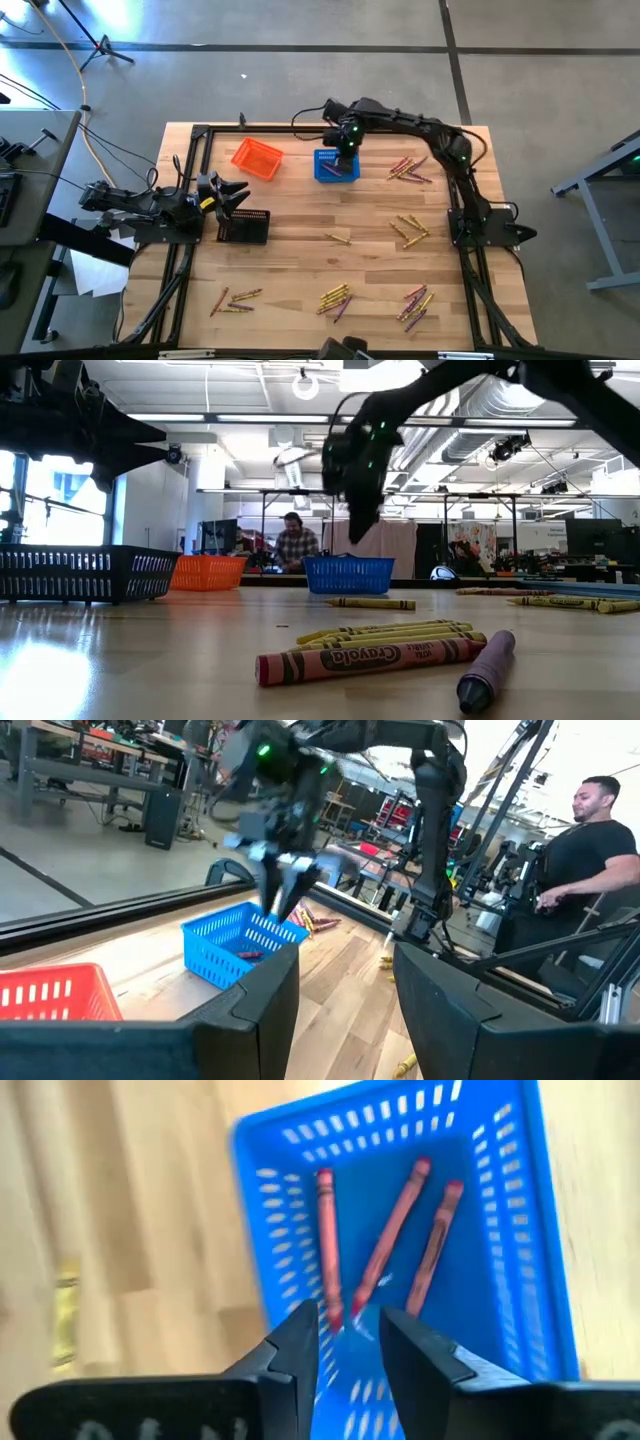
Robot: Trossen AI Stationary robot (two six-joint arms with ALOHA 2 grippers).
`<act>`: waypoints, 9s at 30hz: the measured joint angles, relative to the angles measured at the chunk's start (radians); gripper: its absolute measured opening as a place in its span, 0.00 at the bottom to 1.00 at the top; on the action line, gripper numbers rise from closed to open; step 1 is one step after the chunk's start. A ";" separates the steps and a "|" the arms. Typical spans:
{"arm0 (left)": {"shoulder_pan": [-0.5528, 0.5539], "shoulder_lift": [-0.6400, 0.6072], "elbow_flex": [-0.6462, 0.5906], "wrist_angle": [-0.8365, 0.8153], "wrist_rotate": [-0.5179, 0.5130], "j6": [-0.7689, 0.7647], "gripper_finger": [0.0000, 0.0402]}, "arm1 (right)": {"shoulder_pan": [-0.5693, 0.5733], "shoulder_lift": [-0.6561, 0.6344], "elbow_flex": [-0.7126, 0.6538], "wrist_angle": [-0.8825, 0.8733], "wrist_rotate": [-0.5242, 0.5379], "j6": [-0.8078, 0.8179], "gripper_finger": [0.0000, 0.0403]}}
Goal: Sort crayons
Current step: Put the yellow crayon into the orange bin
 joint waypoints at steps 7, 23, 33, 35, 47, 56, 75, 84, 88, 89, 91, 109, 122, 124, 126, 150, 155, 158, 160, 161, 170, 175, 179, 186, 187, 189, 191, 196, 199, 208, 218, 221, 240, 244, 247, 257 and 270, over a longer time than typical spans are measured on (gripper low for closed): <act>0.000 0.000 0.000 0.000 0.000 0.000 0.38 | 0.066 -0.191 0.001 -0.131 0.006 0.127 0.21; 0.000 0.000 0.000 0.000 0.000 0.000 0.38 | 0.515 -0.298 -0.201 -0.059 0.244 0.254 0.21; 0.000 0.001 0.000 0.001 0.000 0.000 0.38 | 0.535 -0.329 -0.567 0.315 0.259 0.310 0.21; 0.000 0.001 0.000 -0.001 0.001 0.000 0.38 | 0.532 -0.329 -0.600 0.398 0.292 0.338 0.21; 0.000 0.001 0.000 0.000 0.000 0.000 0.38 | 0.571 -0.324 -0.685 0.633 0.460 0.613 0.21; 0.000 0.001 0.000 0.000 0.000 0.000 0.38 | 0.612 -0.302 -0.690 0.700 0.438 0.779 0.21; 0.000 0.008 0.000 0.000 -0.001 0.000 0.38 | 0.658 -0.210 -0.688 0.731 0.391 0.760 0.21; 0.000 0.008 0.000 0.000 0.000 0.000 0.38 | 0.658 -0.210 -0.688 0.726 0.403 0.760 0.21; 0.000 0.008 0.000 0.000 0.000 0.000 0.38 | 0.657 -0.197 -0.687 0.719 0.413 0.750 0.21; 0.000 0.008 0.000 0.000 0.000 0.000 0.38 | 0.657 -0.191 -0.687 0.712 0.417 0.743 0.21; 0.000 0.008 0.000 0.000 0.000 0.000 0.38 | 0.656 -0.182 -0.686 0.722 0.417 0.741 0.21; 0.000 0.008 0.000 0.000 0.001 0.000 0.38 | 0.609 -0.187 -0.687 0.733 0.414 0.682 0.03; 0.000 0.008 0.000 0.000 0.001 0.000 0.38 | 0.580 -0.423 -0.688 0.729 0.466 0.584 0.01; 0.000 0.008 0.000 0.000 0.000 0.000 0.38 | 0.587 -0.458 -0.688 0.741 0.489 0.587 0.01; 0.000 0.008 0.000 0.000 0.001 0.000 0.38 | 0.598 -0.491 -0.688 0.772 0.506 0.586 0.01; 0.001 0.008 0.000 0.013 -0.089 0.041 0.38 | 0.625 -0.595 -0.687 0.903 0.509 0.587 0.01; 0.001 0.009 0.000 0.059 -0.039 -0.049 0.38 | 0.625 -0.595 -0.687 0.903 0.509 0.587 0.01; 0.001 0.009 0.000 0.104 -0.006 -0.038 0.38 | 0.625 -0.595 -0.687 0.903 0.509 0.586 0.01; 0.001 0.013 0.000 0.122 0.007 -0.053 0.38 | 0.625 -0.595 -0.687 0.904 0.509 0.587 0.01; 0.001 0.015 0.000 0.121 0.016 -0.070 0.38 | 0.625 -0.595 -0.687 0.909 0.509 0.586 0.01; 0.001 0.153 0.000 0.305 0.154 -0.097 0.38 | 0.619 -0.594 -0.687 1.044 0.497 0.541 0.01; 0.001 0.342 0.000 0.549 0.230 -0.041 0.38 | 0.597 -0.578 -0.686 1.110 0.442 0.538 0.01; 0.001 0.528 0.013 0.708 0.229 -0.019 0.38 | 0.579 -0.575 -0.686 1.131 0.421 0.531 0.01; 0.001 0.837 0.182 0.759 0.236 0.015 0.38 | 0.572 -0.573 -0.686 1.134 0.417 0.516 0.01; 0.001 0.869 0.207 0.758 0.230 0.036 0.38 | 0.572 -0.573 -0.686 1.134 0.417 0.516 0.01; 0.009 0.919 0.260 0.760 0.190 0.074 0.38 | 0.572 -0.573 -0.686 1.134 0.417 0.516 0.01; 0.019 0.957 0.306 0.756 0.190 0.064 0.38 | 0.573 -0.573 -0.686 1.124 0.417 0.516 0.01; 0.033 1.026 0.394 0.643 0.344 0.052 0.38 | 0.573 -0.573 -0.686 1.120 0.417 0.515 0.01; 0.033 1.056 0.441 0.581 0.358 0.068 0.38 | 0.574 -0.573 -0.686 1.120 0.418 0.515 0.01; 0.033 1.121 0.496 0.534 0.313 0.148 0.35 | 0.573 -0.573 -0.686 1.175 0.492 0.464 0.01; 0.033 1.126 0.496 0.555 0.288 0.188 0.35 | 0.581 -0.573 -0.686 1.286 0.504 0.454 0.01; 0.034 1.126 0.496 0.560 0.286 0.208 0.35 | 0.589 -0.573 -0.686 1.308 0.504 0.458 0.01; 0.034 1.126 0.496 0.660 0.278 0.221 0.35 | 0.652 -0.526 -0.686 1.466 0.626 0.374 0.01; 0.034 1.126 0.496 0.667 0.268 0.229 0.35 | 0.653 -0.516 -0.688 1.496 0.633 0.359 0.01; 0.034 1.126 0.496 0.669 0.268 0.236 0.35 | 0.652 -0.509 -0.688 1.523 0.634 0.359 0.01; 0.034 1.126 0.496 0.685 0.266 0.243 0.35 | 0.653 -0.495 -0.687 1.558 0.623 0.361 0.01; 0.035 1.126 0.496 0.697 0.266 0.255 0.35 | 0.654 -0.493 -0.687 1.580 0.601 0.360 0.01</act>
